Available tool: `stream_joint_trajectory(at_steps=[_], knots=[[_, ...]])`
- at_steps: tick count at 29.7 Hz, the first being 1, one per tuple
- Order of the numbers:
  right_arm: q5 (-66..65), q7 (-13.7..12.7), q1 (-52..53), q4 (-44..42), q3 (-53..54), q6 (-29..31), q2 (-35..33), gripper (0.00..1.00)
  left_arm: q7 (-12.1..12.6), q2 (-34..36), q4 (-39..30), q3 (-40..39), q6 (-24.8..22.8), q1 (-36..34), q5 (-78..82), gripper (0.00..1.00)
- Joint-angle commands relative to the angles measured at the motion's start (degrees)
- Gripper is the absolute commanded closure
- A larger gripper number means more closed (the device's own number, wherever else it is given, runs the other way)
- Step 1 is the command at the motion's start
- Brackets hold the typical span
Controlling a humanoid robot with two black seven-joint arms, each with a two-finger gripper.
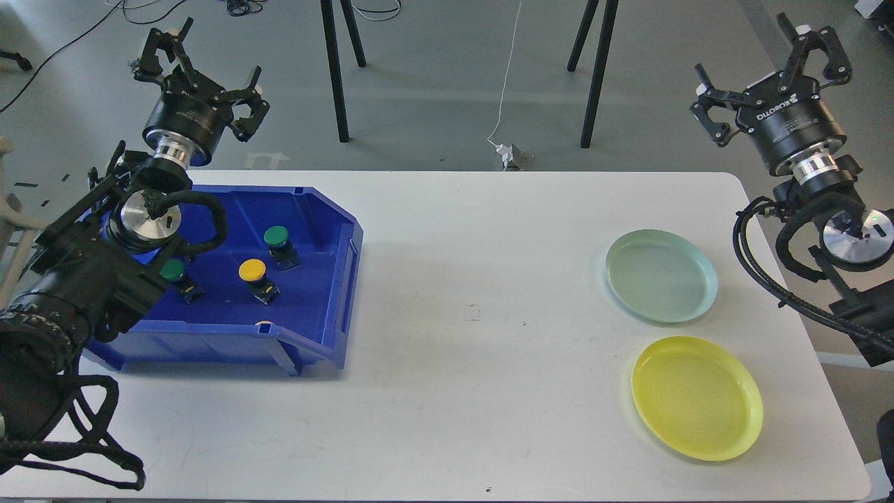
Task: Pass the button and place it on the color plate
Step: 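Move the left gripper down into the blue bin toward a green button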
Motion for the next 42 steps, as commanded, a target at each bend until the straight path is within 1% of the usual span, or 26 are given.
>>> stream_joint_trajectory(at_steps=[1,3,8,11,13,15,20,25,28,32,34,36,40,42], knots=[[0.00,-0.16,0.81,0.33,-0.07,-0.05,0.12,0.01,-0.16,6.04,-6.43,0.54,0.00,0.41,5.71,0.00],[0.00,-0.16,1.07,0.59,-0.07,0.00,-0.14,0.01,-0.42,11.13,-11.88,1.94,0.00,1.02,10.02,0.00],[0.00,-0.08,0.11,2.70,-0.07,0.00,-0.76,0.01,-0.42,23.87,-26.11,5.72,0.00,5.15,17.05,0.00],[0.00,-0.08,-0.24,3.23,0.10,0.00,-0.76,0.01,-0.51,31.17,-34.12,8.35,0.00,5.42,25.30,0.01],[0.00,0.01,-0.24,3.23,0.28,0.00,-0.84,0.01,-0.60,34.69,-37.73,9.33,0.00,5.42,32.94,0.02],[0.00,0.01,-0.24,3.14,0.45,0.00,-0.93,0.01,-0.60,36.99,-39.59,9.42,0.00,5.42,41.20,0.04],[0.00,0.19,-0.16,3.05,0.54,0.00,-1.20,0.01,-0.77,38.49,-39.86,9.42,0.00,5.25,61.59,0.04],[0.00,0.19,-0.07,2.79,0.63,0.00,-1.29,0.01,-1.57,37.96,-39.77,9.51,0.00,5.34,84.52,0.04],[0.00,0.19,0.11,2.70,0.63,0.00,-1.37,0.01,-1.57,37.70,-39.42,9.51,0.00,5.42,95.08,0.05],[0.00,0.19,0.37,2.79,0.45,0.00,-1.64,0.01,-1.57,37.00,-38.36,10.38,0.00,5.77,103.71,0.12],[0.00,0.27,0.37,2.79,0.45,-0.05,-1.55,0.01,-1.65,36.21,-36.88,12.75,0.00,5.86,105.83,0.13],[0.00,0.45,0.37,2.62,0.54,-0.31,-1.20,0.01,-1.57,34.72,-33.63,15.38,0.00,5.86,106.45,0.13],[0.00,0.54,0.37,2.70,0.72,-1.37,-0.67,0.01,-1.65,32.34,-27.83,18.99,3.73,5.78,107.42,0.13],[0.00,0.54,0.28,2.70,0.63,-1.72,-0.67,0.01,-1.83,31.03,-25.28,21.19,4.88,5.60,107.95,0.13]])
